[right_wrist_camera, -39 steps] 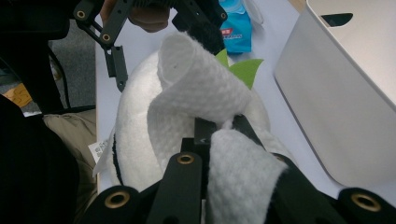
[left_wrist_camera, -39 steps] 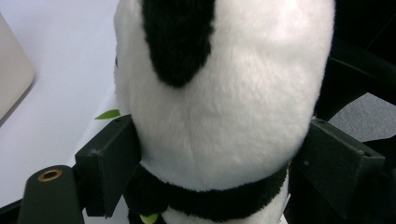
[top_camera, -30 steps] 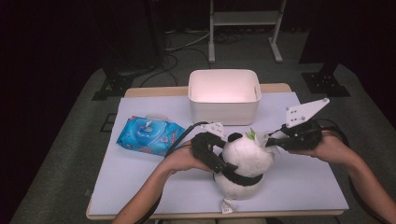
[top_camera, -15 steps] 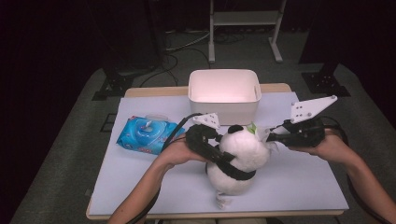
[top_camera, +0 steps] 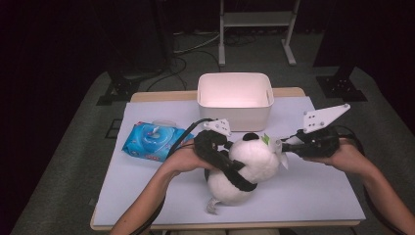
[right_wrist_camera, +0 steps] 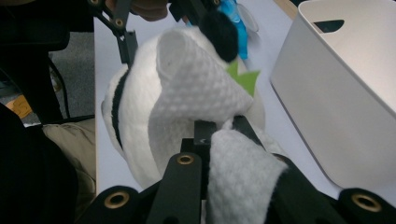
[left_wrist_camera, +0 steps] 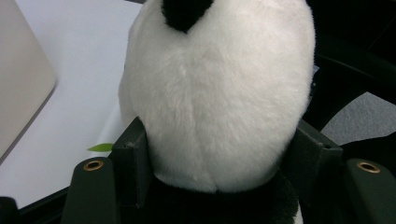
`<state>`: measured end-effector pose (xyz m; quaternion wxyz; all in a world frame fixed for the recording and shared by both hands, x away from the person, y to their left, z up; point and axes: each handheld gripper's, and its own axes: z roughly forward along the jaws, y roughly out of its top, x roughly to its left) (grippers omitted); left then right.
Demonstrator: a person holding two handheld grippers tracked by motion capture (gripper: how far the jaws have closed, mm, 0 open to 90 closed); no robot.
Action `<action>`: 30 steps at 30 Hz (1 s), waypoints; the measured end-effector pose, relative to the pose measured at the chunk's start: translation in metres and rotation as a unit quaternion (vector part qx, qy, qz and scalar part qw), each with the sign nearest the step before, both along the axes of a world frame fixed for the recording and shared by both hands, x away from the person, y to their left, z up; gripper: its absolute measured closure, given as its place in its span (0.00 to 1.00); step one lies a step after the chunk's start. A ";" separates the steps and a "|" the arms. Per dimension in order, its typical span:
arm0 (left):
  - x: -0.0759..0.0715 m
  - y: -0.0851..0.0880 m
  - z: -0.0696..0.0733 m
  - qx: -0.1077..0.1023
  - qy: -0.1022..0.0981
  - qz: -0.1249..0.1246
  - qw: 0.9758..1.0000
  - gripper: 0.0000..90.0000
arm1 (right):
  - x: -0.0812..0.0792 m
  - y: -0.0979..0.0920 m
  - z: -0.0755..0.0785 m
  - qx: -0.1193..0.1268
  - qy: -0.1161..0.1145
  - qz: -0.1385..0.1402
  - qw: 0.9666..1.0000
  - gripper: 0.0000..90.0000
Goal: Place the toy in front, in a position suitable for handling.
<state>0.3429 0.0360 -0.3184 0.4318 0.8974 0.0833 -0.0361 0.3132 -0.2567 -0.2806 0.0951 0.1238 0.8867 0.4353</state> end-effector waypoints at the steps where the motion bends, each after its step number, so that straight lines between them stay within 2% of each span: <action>1: 0.000 -0.002 0.001 0.004 -0.002 -0.002 1.000 0.37 | -0.001 0.001 0.003 -0.004 -0.001 0.002 1.000 0.92; 3: 0.001 -0.006 0.001 0.006 -0.003 -0.003 1.000 0.37 | -0.002 0.004 0.007 -0.014 -0.009 0.006 1.000 0.92; 6: 0.000 -0.011 0.000 0.007 -0.005 -0.006 1.000 0.37 | -0.003 0.007 0.011 -0.010 -0.009 0.011 1.000 0.92; 9: -0.002 -0.021 0.001 0.014 -0.010 -0.013 1.000 0.36 | -0.003 0.014 0.016 -0.022 -0.019 0.014 0.999 0.92; 12: -0.002 -0.026 0.000 0.016 -0.010 -0.016 1.000 0.35 | -0.002 0.016 0.017 -0.023 -0.020 0.015 0.999 0.92; 18: -0.001 -0.030 -0.006 0.029 -0.001 -0.013 0.999 0.28 | 0.000 0.013 0.006 -0.042 -0.005 0.010 0.999 0.92; 26: -0.003 -0.029 -0.010 0.056 -0.009 -0.011 0.998 0.24 | 0.001 -0.001 -0.007 -0.043 0.007 -0.010 0.999 0.92; 29: -0.006 -0.026 -0.011 0.047 -0.005 -0.006 0.999 0.23 | 0.001 -0.006 -0.012 -0.045 0.011 -0.017 0.999 0.92; 30: -0.006 -0.025 -0.011 0.048 -0.009 -0.007 0.999 0.23 | 0.001 -0.008 -0.014 -0.043 0.014 -0.019 0.999 0.92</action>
